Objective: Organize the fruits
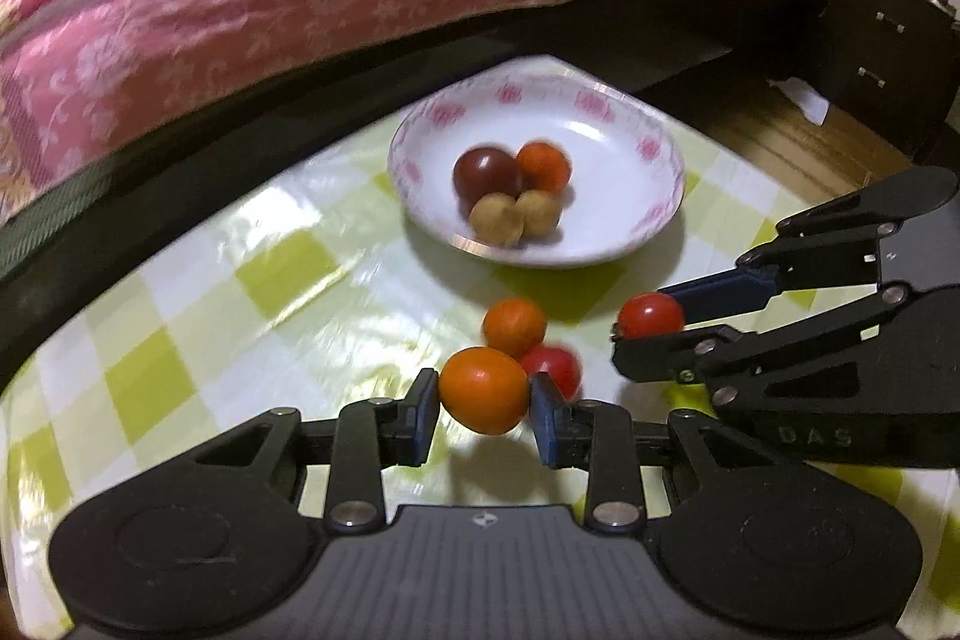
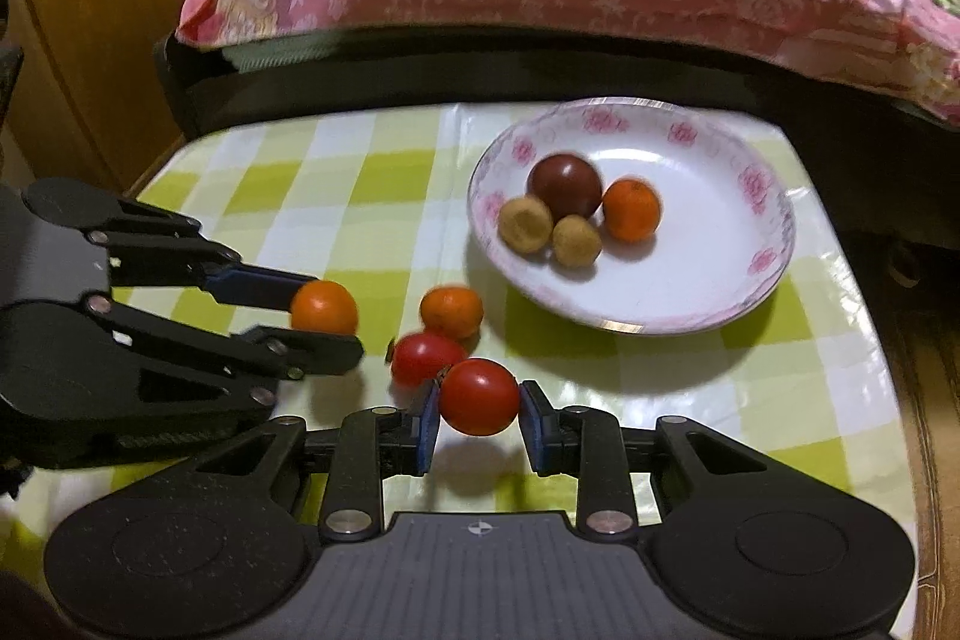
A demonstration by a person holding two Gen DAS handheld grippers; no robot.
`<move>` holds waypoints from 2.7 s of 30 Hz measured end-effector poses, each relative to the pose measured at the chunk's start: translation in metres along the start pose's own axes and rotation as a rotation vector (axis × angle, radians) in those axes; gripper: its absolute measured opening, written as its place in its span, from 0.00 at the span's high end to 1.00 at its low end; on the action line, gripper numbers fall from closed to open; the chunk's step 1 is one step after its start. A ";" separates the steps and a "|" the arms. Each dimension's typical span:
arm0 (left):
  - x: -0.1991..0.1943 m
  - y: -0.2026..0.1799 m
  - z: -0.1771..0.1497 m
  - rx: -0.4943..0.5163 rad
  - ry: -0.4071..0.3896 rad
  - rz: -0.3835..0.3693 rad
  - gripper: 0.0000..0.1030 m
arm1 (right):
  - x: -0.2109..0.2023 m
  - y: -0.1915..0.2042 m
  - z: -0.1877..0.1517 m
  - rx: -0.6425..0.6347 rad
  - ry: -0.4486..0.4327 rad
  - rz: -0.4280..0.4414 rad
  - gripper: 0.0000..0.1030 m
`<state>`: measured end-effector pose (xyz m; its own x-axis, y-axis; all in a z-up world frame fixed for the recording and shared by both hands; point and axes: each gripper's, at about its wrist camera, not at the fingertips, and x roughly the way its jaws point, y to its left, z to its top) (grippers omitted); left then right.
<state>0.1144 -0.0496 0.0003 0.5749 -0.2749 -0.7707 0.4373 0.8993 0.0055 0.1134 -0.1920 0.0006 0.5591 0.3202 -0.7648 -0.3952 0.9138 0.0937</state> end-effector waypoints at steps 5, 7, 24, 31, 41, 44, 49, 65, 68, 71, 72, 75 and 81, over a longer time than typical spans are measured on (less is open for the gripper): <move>0.006 -0.006 0.017 0.004 -0.023 -0.003 0.61 | -0.007 -0.014 0.010 0.036 -0.040 -0.026 0.76; 0.009 -0.008 0.022 0.006 -0.029 0.001 0.61 | -0.007 -0.019 0.012 0.043 -0.047 -0.037 0.76; 0.048 -0.011 0.053 0.029 -0.028 0.004 0.61 | 0.014 -0.052 0.025 0.097 -0.058 -0.099 0.75; 0.054 -0.014 0.056 0.050 -0.035 0.017 0.62 | 0.023 -0.059 0.027 0.118 -0.054 -0.100 0.75; 0.066 -0.012 0.059 0.040 -0.037 0.004 0.62 | 0.035 -0.067 0.032 0.125 -0.047 -0.131 0.75; 0.068 -0.012 0.059 0.040 -0.039 0.004 0.62 | 0.038 -0.068 0.033 0.121 -0.047 -0.134 0.75; 0.071 -0.010 0.060 0.033 -0.040 0.004 0.62 | 0.040 -0.070 0.035 0.122 -0.052 -0.129 0.73; 0.071 -0.012 0.061 0.036 -0.042 0.014 0.60 | 0.038 -0.070 0.035 0.123 -0.071 -0.142 0.72; 0.070 -0.011 0.061 0.031 -0.043 0.013 0.60 | 0.035 -0.071 0.037 0.126 -0.087 -0.145 0.71; 0.067 -0.011 0.061 0.028 -0.049 0.012 0.59 | 0.030 -0.072 0.038 0.132 -0.103 -0.146 0.68; 0.066 -0.011 0.061 0.027 -0.052 0.011 0.59 | 0.029 -0.072 0.038 0.135 -0.109 -0.145 0.68; 0.063 -0.012 0.062 0.026 -0.060 0.009 0.59 | 0.025 -0.072 0.040 0.140 -0.124 -0.144 0.68; 0.057 -0.011 0.063 0.018 -0.072 0.016 0.59 | 0.021 -0.070 0.039 0.141 -0.133 -0.147 0.68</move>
<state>0.1856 -0.0962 -0.0034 0.6302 -0.2845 -0.7224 0.4396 0.8977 0.0300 0.1809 -0.2399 0.0027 0.6982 0.2026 -0.6866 -0.2018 0.9759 0.0827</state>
